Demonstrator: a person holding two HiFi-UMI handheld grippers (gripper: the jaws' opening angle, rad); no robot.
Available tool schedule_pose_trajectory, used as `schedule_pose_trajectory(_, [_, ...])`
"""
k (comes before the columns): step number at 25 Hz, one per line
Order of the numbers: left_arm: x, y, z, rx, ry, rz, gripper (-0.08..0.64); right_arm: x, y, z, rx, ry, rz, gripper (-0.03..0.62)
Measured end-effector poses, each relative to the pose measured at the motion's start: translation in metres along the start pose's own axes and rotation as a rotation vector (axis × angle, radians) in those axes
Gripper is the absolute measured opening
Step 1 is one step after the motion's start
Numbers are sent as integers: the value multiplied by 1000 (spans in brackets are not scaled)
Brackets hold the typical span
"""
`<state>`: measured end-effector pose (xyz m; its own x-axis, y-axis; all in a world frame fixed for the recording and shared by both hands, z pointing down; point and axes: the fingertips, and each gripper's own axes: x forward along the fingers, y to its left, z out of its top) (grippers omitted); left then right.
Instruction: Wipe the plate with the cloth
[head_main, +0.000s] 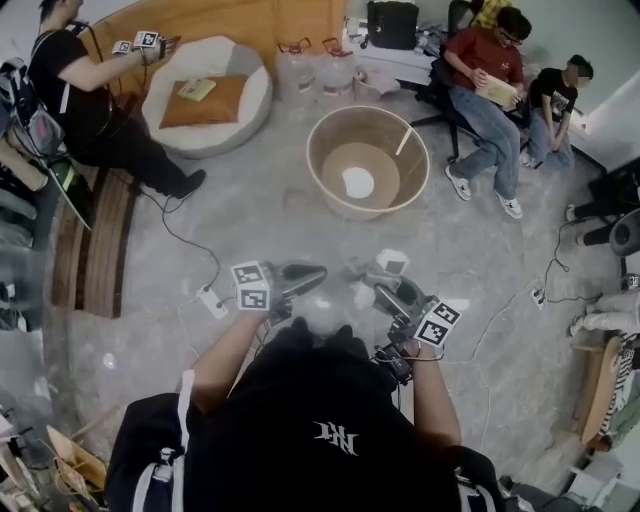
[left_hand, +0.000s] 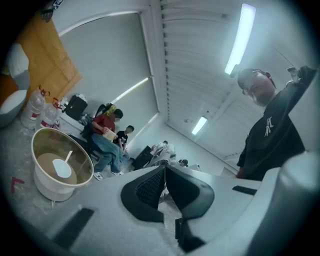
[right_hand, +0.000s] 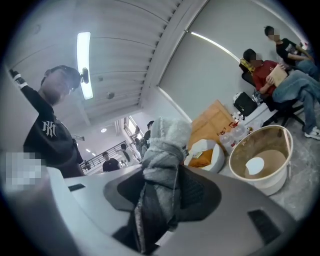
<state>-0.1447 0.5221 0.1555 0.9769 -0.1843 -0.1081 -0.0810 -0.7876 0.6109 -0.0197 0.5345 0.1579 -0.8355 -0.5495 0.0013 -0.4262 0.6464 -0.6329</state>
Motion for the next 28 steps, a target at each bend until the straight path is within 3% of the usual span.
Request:
schedule_pose_trajectory(10, [-39, 11, 12, 1, 17, -37, 9, 39, 4, -7, -5, 13, -29, 169])
schedule_pose_trajectory(16, [-25, 17, 44, 17, 21, -81, 9, 39, -8, 32, -4, -10, -80, 171])
schedule_pose_trajectory(20, [-9, 43, 65, 46, 33, -107, 9, 36, -28, 73, 18, -95, -101, 170])
schedule_pose_trajectory(24, [-27, 75, 53, 30, 19, -125, 9, 36, -28, 76, -23, -162, -130, 170])
schedule_pose_trajectory(28, [-25, 80, 52, 31, 19, -124, 9, 30, -15, 78, -86, -125, -164, 168])
